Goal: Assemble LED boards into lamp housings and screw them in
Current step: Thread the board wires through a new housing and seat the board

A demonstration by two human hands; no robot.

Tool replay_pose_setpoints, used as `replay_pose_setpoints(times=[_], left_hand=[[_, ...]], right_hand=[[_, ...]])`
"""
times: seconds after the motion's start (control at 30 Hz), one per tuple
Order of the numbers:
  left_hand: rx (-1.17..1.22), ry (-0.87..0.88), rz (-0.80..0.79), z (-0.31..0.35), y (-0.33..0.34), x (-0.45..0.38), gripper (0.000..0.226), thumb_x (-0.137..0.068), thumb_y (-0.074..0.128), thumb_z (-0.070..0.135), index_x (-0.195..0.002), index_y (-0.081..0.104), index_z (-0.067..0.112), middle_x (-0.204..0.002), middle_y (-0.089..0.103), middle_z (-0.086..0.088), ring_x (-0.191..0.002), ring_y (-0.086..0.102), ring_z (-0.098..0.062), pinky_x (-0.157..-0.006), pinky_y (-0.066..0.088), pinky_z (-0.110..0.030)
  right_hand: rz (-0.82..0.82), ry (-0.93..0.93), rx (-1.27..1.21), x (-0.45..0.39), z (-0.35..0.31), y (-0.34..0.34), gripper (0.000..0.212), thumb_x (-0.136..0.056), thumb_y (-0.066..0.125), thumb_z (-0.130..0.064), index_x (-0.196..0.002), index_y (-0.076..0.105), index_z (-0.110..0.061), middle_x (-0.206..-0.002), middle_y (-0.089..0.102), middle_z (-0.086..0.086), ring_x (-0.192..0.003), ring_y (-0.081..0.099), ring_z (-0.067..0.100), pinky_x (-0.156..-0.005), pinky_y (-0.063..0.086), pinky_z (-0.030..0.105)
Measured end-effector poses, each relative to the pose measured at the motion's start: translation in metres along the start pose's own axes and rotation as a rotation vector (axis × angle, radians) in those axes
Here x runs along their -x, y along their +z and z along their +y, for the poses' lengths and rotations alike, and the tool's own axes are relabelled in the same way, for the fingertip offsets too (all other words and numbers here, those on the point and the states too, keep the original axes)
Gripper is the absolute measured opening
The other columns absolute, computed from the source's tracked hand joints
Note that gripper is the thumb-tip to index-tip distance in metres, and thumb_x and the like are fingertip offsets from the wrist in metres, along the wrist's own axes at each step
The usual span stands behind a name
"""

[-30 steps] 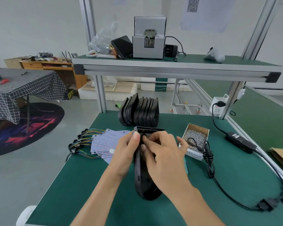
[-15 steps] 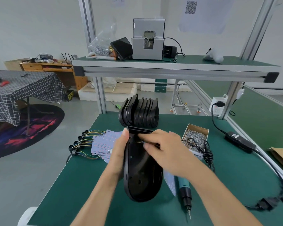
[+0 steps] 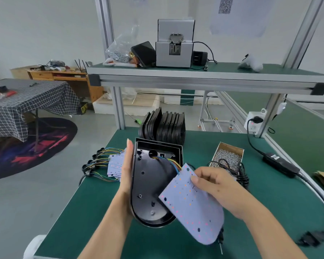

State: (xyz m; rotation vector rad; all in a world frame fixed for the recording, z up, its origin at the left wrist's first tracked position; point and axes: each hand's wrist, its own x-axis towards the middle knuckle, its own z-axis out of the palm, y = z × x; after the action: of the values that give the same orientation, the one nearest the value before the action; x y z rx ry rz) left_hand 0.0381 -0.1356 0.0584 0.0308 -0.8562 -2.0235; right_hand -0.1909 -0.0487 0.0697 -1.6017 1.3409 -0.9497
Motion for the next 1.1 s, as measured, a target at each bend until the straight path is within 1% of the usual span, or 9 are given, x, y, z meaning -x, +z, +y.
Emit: replay_pose_setpoints(times=[0.1,0.17,0.33,0.47,0.6,0.73,0.83,0.93,1.1], left_hand=[[-0.243,0.009,0.181,-0.012,-0.011,-0.006,0.092,-0.099,0.023,0.077,-0.113,0.069,-0.001,-0.114,0.065,-0.028,-0.106,0.066,-0.040,-0.093,0.052,-0.043],[-0.374,0.027,0.431,-0.015,-0.016,-0.006,0.071,-0.086,0.053,0.074,-0.084,0.069,0.004,-0.087,0.059,-0.019,-0.073,0.061,-0.033,-0.070,0.049,-0.037],[-0.172,-0.157,0.431,-0.023,-0.013,0.008,0.047,-0.085,0.069,0.059,-0.082,0.078,0.013,-0.082,0.076,-0.010,-0.072,0.074,-0.026,-0.062,0.058,-0.031],[-0.170,-0.090,0.518,-0.027,-0.021,0.009,0.084,-0.078,0.052,0.085,-0.100,0.083,0.010,-0.114,0.076,-0.020,-0.103,0.075,-0.036,-0.081,0.062,-0.044],[-0.267,-0.039,0.521,-0.031,-0.022,0.017,0.098,-0.070,0.053,0.088,-0.121,0.076,0.008,-0.130,0.069,-0.022,-0.122,0.066,-0.039,-0.105,0.050,-0.051],[-0.289,0.004,0.514,-0.034,-0.016,0.023,0.079,-0.075,0.064,0.072,-0.125,0.074,0.012,-0.137,0.066,-0.019,-0.125,0.065,-0.034,-0.101,0.052,-0.048],[-0.274,-0.015,0.538,-0.032,-0.014,0.023,0.073,-0.084,0.056,0.072,-0.126,0.075,0.016,-0.138,0.066,-0.016,-0.128,0.063,-0.033,-0.098,0.055,-0.044],[-0.266,-0.051,0.513,-0.028,-0.012,0.022,0.075,-0.082,0.056,0.077,-0.123,0.076,0.018,-0.132,0.070,-0.014,-0.120,0.069,-0.030,-0.087,0.060,-0.039],[-0.276,-0.050,0.488,-0.030,-0.006,0.023,0.088,-0.065,0.070,0.086,-0.121,0.077,0.020,-0.130,0.072,-0.014,-0.115,0.072,-0.030,-0.081,0.062,-0.039]], right_hand=[[-0.130,-0.014,0.052,0.002,-0.004,-0.002,0.037,-0.099,0.068,-0.040,-0.072,0.062,-0.016,-0.067,0.039,0.001,-0.064,0.029,0.020,-0.057,0.026,0.028],[-0.095,0.000,0.038,0.002,-0.008,0.002,0.039,-0.097,0.070,-0.041,-0.074,0.064,-0.011,-0.066,0.038,0.001,-0.061,0.027,0.018,-0.053,0.024,0.023],[0.127,0.045,-0.140,-0.003,-0.011,0.033,0.037,-0.101,0.069,-0.030,-0.075,0.060,-0.004,-0.068,0.041,0.006,-0.062,0.033,0.018,-0.054,0.028,0.028],[0.299,0.131,-0.376,-0.007,-0.002,0.055,0.039,-0.103,0.063,-0.024,-0.092,0.058,0.013,-0.081,0.051,0.012,-0.076,0.041,0.025,-0.072,0.031,0.039],[0.401,0.167,-0.435,-0.013,-0.005,0.066,0.028,-0.104,0.062,-0.023,-0.088,0.070,-0.002,-0.081,0.064,0.018,-0.073,0.050,0.021,-0.070,0.040,0.035],[0.476,0.090,-0.234,-0.017,-0.010,0.069,0.029,-0.102,0.063,-0.026,-0.075,0.069,-0.017,-0.079,0.062,0.000,-0.067,0.049,0.015,-0.064,0.045,0.027],[0.532,0.080,-0.139,-0.019,-0.009,0.066,0.020,-0.099,0.065,-0.034,-0.082,0.072,-0.026,-0.106,0.059,-0.009,-0.094,0.058,0.003,-0.089,0.055,0.045],[0.540,0.057,-0.084,-0.022,-0.009,0.064,0.018,-0.099,0.065,-0.036,-0.086,0.072,-0.026,-0.113,0.054,-0.009,-0.098,0.057,0.002,-0.090,0.057,0.052],[0.491,0.013,0.008,-0.024,-0.005,0.069,0.023,-0.103,0.058,-0.040,-0.088,0.069,-0.026,-0.100,0.065,-0.006,-0.090,0.059,0.010,-0.083,0.046,0.036]])
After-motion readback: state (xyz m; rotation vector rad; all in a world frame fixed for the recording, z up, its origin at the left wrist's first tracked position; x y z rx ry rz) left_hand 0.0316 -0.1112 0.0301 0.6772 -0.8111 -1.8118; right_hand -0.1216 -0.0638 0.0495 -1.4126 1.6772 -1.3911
